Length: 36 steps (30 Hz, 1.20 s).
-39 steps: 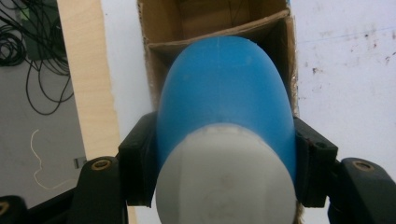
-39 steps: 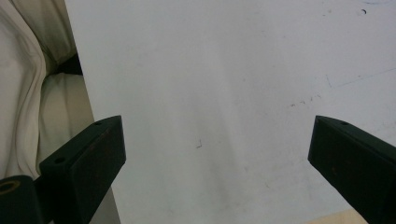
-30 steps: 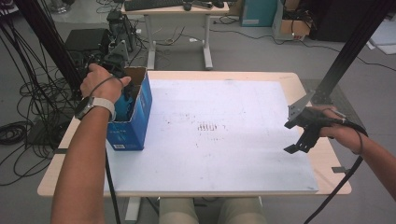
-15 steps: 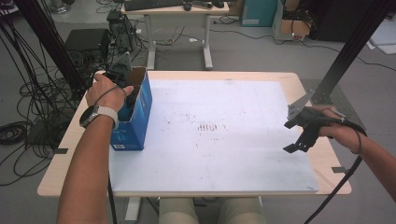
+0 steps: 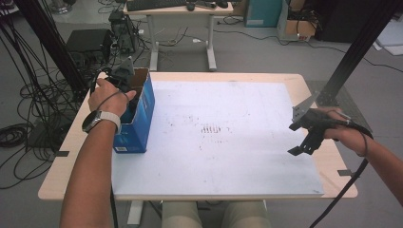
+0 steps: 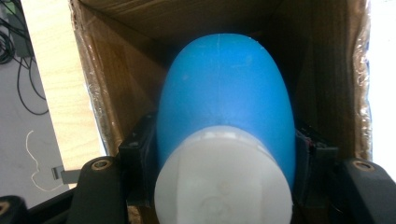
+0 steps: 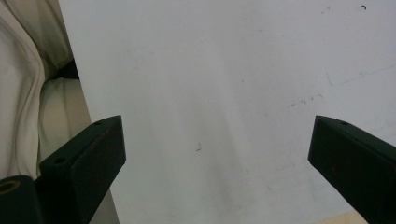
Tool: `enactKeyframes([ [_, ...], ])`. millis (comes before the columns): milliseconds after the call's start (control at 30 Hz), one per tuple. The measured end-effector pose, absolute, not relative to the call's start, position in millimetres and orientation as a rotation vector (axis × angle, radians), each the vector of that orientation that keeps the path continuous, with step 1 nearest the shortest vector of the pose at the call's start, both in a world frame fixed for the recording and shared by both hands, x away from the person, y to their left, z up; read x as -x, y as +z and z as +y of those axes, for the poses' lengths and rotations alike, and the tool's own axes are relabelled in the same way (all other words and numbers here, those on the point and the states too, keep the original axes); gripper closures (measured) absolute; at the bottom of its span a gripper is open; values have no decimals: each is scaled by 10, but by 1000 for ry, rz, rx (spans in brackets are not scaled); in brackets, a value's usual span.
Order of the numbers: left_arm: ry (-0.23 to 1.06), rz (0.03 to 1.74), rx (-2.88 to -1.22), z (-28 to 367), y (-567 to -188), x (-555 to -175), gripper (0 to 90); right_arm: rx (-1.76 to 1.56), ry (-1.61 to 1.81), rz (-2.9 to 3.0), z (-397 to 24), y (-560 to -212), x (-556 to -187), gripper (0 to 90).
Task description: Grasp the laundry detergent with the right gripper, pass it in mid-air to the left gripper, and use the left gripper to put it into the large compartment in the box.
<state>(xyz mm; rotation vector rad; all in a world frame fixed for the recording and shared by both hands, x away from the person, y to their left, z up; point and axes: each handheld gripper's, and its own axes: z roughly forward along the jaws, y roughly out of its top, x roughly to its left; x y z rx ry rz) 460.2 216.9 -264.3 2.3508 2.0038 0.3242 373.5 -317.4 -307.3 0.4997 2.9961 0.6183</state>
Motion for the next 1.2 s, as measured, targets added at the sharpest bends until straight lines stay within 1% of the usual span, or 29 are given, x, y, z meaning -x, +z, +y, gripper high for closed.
enactKeyframes([
  [1200, 323, 2011, -2361, 2167, -2647, -4603, 375, -490, 624, 2999, -3157, -3088, -3731, 39],
])
